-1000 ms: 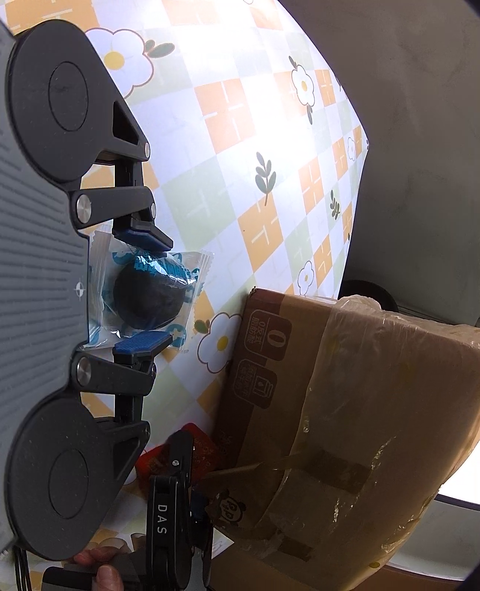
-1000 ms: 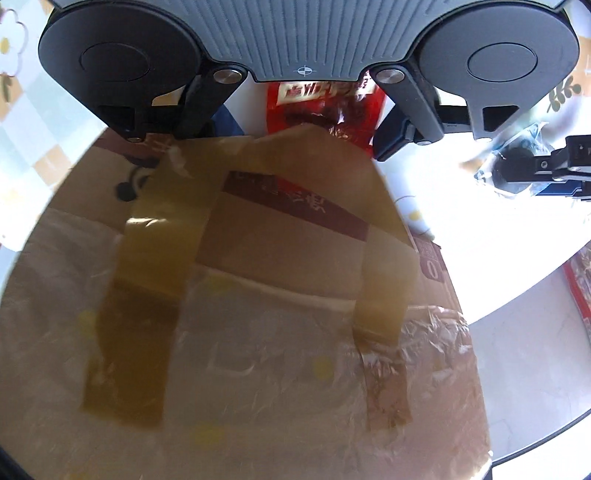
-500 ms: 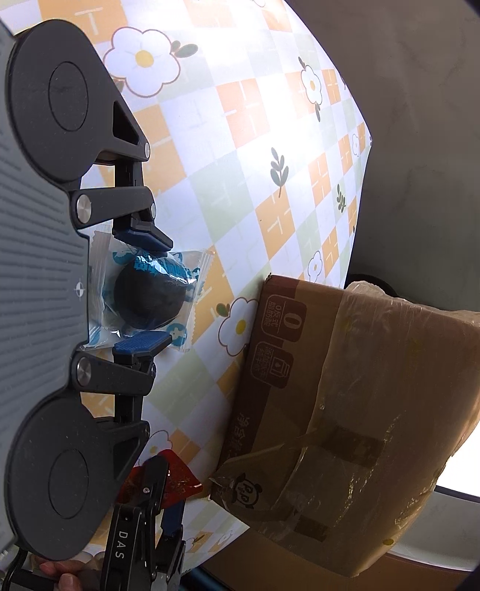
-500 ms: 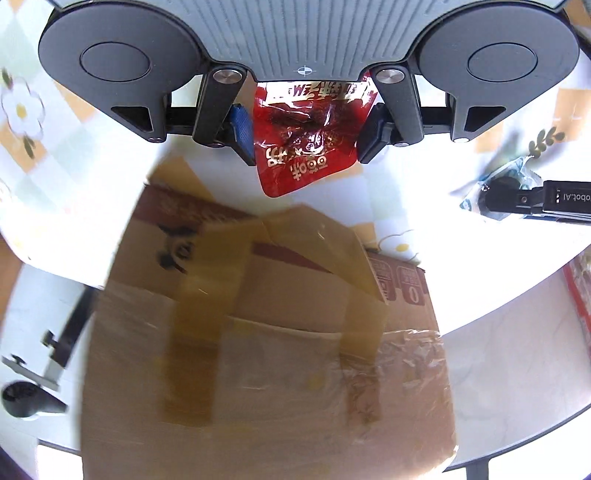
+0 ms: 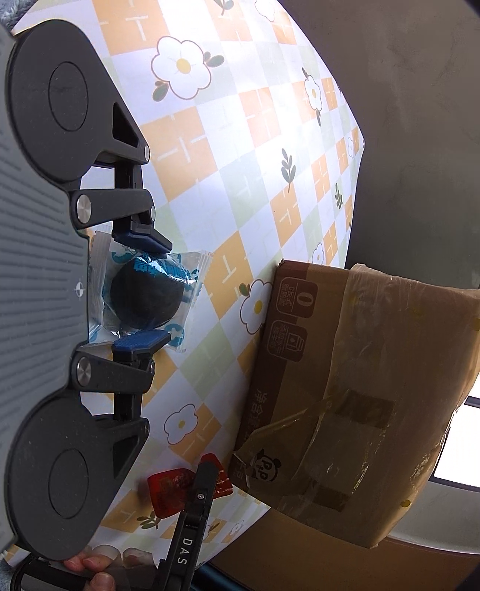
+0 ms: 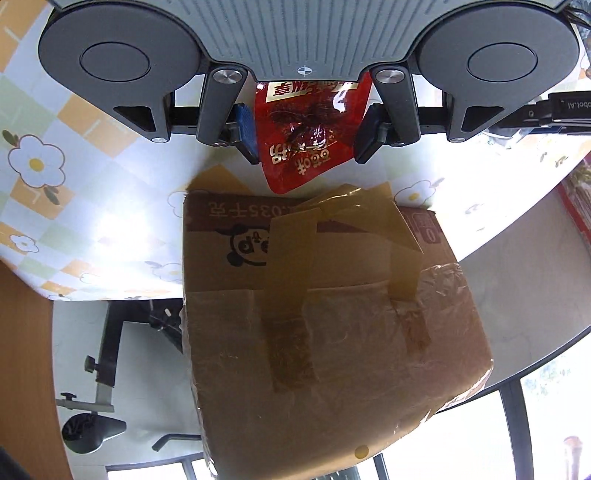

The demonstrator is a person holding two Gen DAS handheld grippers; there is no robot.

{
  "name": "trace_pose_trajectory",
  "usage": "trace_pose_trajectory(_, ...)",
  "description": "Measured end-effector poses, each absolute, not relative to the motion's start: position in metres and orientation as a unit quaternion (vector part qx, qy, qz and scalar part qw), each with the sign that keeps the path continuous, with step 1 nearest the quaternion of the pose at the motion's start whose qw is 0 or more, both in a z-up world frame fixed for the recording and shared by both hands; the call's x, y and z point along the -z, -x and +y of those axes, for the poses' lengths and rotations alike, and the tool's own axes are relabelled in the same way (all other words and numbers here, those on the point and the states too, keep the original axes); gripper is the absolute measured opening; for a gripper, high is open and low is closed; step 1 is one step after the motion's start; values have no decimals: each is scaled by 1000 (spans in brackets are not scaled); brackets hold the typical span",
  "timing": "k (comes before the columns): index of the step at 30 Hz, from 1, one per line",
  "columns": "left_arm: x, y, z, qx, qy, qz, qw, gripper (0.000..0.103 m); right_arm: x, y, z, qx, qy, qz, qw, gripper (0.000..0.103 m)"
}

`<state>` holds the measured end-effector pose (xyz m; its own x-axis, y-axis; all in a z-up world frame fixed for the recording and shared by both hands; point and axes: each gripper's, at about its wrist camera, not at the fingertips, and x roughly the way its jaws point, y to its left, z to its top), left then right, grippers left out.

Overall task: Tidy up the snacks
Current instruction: 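Lift both snacks and carry them over the cardboard box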

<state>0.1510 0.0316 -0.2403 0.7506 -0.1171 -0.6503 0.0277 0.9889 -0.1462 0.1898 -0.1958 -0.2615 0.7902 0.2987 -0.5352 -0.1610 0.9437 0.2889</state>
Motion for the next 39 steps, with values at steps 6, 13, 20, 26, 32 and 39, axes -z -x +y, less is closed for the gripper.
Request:
trace_pose_trajectory(6, 240, -149, 26, 42, 49, 347, 935, 47, 263, -190, -196, -120, -118, 298, 940, 51)
trace_pose_trajectory(13, 241, -150, 30, 30, 53, 345, 937, 47, 263, -190, -196, -120, -119, 299, 939, 51)
trace_pose_trajectory(20, 240, -149, 30, 31, 49, 342, 938, 47, 263, -190, -196, -120, -120, 298, 939, 51)
trace_pose_trajectory(26, 231, -150, 35, 26, 39, 323, 945, 47, 261, -188, -196, -116, -119, 291, 942, 51)
trace_pose_trajectory(32, 196, -159, 36, 26, 21, 281, 959, 47, 250, -185, -196, -110, -117, 275, 948, 51)
trace_pose_trajectory(39, 153, -170, 27, 39, 12, 236, 971, 47, 206, -178, -206, -117, -126, 222, 960, 51)
